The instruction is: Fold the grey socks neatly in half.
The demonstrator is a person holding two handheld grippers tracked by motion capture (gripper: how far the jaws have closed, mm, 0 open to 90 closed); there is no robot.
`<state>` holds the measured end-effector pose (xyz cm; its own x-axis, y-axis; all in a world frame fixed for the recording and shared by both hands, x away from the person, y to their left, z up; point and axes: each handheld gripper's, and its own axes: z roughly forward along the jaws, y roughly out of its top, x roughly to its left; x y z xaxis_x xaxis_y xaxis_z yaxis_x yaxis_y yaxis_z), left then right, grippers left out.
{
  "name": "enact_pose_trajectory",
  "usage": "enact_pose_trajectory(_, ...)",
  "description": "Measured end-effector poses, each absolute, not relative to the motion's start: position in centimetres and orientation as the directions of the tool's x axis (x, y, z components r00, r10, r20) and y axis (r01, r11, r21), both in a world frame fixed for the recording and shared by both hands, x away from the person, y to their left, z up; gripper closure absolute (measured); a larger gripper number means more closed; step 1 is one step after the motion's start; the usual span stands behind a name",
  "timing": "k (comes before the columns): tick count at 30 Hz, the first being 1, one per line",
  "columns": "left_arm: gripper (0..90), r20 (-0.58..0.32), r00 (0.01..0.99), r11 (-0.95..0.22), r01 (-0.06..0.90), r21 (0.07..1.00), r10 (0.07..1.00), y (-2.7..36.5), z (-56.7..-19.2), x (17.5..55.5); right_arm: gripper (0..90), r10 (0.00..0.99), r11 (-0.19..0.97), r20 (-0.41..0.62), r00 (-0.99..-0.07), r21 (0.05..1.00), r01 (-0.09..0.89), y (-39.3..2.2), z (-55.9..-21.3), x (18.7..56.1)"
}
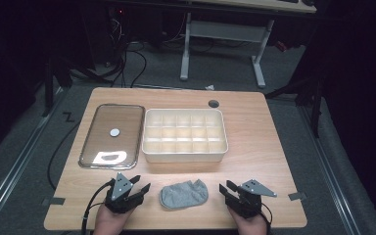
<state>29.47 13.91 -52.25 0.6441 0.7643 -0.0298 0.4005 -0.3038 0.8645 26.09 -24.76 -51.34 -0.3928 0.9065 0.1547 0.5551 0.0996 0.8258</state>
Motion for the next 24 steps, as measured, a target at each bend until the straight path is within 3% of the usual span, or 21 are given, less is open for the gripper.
enact_pose_trajectory(11, 56.5, -0.023, 0.713, -0.338, 0.360, 0.870, 0.701, 11.0, -51.9, 28.3, 64.7, 0.872, 0.128, 0.198, -0.447, 0.791, 0.599, -21.9, -51.6, 26.3)
enact_pose_trajectory(24, 73.0, 0.065, 0.781, -0.488, 0.320, 0.812, 0.621, 7.5, -52.7, 27.7, 60.6, 0.883, 0.199, 0.161, -0.441, 0.722, 0.663, -19.2, -52.6, 27.2)
